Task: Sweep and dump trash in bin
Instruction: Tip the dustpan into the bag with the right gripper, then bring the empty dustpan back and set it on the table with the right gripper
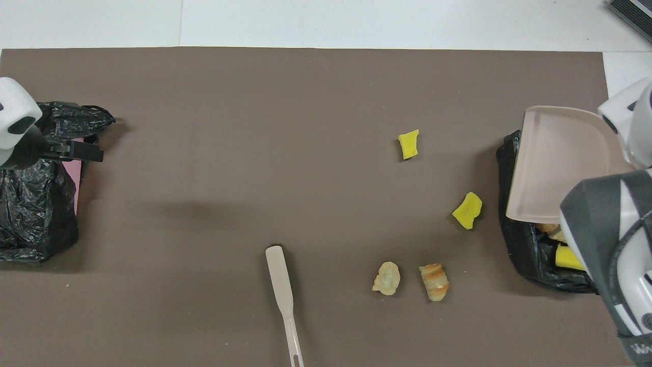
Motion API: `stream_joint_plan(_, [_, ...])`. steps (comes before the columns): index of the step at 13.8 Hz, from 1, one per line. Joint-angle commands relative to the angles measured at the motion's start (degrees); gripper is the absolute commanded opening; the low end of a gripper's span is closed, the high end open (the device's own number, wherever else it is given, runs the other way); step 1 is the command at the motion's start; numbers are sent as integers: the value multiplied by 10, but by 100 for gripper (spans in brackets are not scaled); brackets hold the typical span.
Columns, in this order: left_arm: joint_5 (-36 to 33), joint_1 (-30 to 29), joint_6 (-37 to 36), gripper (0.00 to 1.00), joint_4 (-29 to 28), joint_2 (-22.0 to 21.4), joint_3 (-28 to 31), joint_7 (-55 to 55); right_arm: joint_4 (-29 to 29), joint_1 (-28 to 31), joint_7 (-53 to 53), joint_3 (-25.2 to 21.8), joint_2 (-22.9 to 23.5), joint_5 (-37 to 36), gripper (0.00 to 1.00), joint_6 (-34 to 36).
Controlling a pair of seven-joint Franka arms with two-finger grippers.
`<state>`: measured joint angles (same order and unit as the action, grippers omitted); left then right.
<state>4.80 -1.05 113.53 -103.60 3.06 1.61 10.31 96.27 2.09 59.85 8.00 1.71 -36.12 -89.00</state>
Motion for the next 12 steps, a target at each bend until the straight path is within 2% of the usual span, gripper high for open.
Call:
stream_joint_plan(1, [0, -22, -33, 100, 46, 19, -6, -22, -55, -33, -137, 0, 26, 86, 0, 40])
stream_joint_plan(3, [-8, -13, -77, 100, 92, 21, -7, -94, -55, -53, -315, 0, 26, 190, 0, 31])
stream_joint_plan(6, [-10, -10, -148, 100, 137, 19, -13, -109, -59, -107, -455, 0, 36, 219, 0, 30])
stream_joint_plan(8, [-8, -10, -217, 100, 172, 13, -14, -111, -84, -125, -548, 0, 65, 265, 0, 30])
stream_joint_plan(10, [-9, -10, -256, 100, 175, -12, -19, -112, -114, -160, -648, 0, 101, 300, 0, 14])
stream_joint_plan(12, [-8, -10, -264, 100, 161, -44, -28, -105, -120, -200, -758, 0, 129, 327, 0, -25])
